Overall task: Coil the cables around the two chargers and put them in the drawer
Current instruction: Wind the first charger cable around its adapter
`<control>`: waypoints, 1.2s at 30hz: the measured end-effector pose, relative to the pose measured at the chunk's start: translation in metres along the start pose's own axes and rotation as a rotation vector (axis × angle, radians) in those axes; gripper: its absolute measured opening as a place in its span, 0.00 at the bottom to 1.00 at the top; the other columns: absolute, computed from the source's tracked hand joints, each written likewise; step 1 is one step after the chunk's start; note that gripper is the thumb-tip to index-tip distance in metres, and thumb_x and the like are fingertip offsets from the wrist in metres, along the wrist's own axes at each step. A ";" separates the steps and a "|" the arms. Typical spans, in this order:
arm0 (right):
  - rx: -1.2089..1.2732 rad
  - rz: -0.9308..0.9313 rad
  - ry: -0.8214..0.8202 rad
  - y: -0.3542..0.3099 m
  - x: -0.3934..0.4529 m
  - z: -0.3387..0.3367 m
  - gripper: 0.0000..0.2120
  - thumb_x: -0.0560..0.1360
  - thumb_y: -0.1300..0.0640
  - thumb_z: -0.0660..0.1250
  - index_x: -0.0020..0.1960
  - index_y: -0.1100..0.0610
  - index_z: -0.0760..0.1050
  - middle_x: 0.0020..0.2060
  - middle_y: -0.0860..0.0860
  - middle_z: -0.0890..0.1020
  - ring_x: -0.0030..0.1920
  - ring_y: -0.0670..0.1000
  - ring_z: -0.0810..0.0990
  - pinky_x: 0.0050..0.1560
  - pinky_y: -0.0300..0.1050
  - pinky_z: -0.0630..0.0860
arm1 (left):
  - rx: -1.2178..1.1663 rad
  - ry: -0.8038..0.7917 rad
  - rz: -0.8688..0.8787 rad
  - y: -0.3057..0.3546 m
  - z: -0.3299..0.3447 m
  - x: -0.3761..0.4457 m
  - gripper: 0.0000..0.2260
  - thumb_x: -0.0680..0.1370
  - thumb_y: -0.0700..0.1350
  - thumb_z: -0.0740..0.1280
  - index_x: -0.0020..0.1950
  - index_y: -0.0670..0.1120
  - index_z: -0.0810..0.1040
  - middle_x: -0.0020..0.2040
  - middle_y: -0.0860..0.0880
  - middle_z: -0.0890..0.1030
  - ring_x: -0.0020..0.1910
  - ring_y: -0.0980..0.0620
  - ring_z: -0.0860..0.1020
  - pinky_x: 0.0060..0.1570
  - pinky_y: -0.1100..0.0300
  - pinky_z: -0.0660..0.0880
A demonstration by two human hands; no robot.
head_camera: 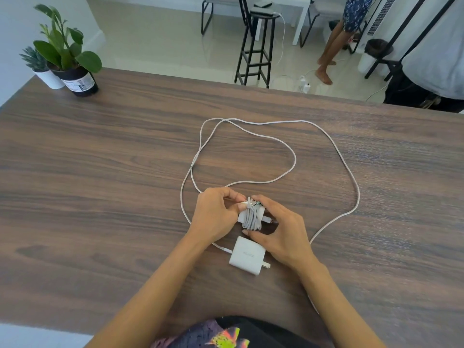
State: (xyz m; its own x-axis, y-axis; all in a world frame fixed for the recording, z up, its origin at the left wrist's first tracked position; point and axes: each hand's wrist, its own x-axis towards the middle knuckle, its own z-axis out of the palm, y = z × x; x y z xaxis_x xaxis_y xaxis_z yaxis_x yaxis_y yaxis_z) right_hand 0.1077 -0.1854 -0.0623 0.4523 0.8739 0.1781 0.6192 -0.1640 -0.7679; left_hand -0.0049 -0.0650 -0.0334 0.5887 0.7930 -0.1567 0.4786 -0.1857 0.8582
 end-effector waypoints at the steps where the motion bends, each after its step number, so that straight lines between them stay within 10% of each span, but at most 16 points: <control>1: 0.001 0.007 0.007 0.001 -0.001 0.000 0.32 0.61 0.59 0.80 0.63 0.53 0.74 0.56 0.33 0.75 0.57 0.27 0.71 0.56 0.24 0.67 | 0.018 0.004 -0.009 0.000 0.000 0.000 0.02 0.72 0.40 0.72 0.41 0.46 0.82 0.43 0.53 0.84 0.43 0.58 0.81 0.48 0.66 0.76; 16: -0.063 -0.032 -0.095 0.000 0.003 -0.010 0.37 0.62 0.54 0.78 0.68 0.42 0.69 0.53 0.43 0.77 0.54 0.41 0.76 0.53 0.35 0.73 | 0.125 -0.097 0.020 0.009 -0.006 0.007 0.05 0.72 0.43 0.73 0.37 0.50 0.79 0.34 0.56 0.80 0.33 0.64 0.77 0.36 0.79 0.69; 36: -0.005 -0.013 -0.044 0.000 0.003 -0.011 0.32 0.60 0.58 0.80 0.62 0.47 0.76 0.55 0.39 0.80 0.56 0.33 0.75 0.53 0.25 0.69 | 0.065 -0.117 0.045 0.005 -0.009 0.005 0.06 0.71 0.45 0.74 0.37 0.53 0.79 0.36 0.56 0.82 0.37 0.61 0.80 0.41 0.72 0.73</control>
State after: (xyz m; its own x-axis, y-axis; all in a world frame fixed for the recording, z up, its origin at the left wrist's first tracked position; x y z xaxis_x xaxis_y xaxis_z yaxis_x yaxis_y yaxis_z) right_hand 0.1162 -0.1882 -0.0554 0.4156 0.8953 0.1605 0.6282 -0.1550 -0.7624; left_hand -0.0051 -0.0566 -0.0259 0.6805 0.7108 -0.1779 0.4890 -0.2598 0.8327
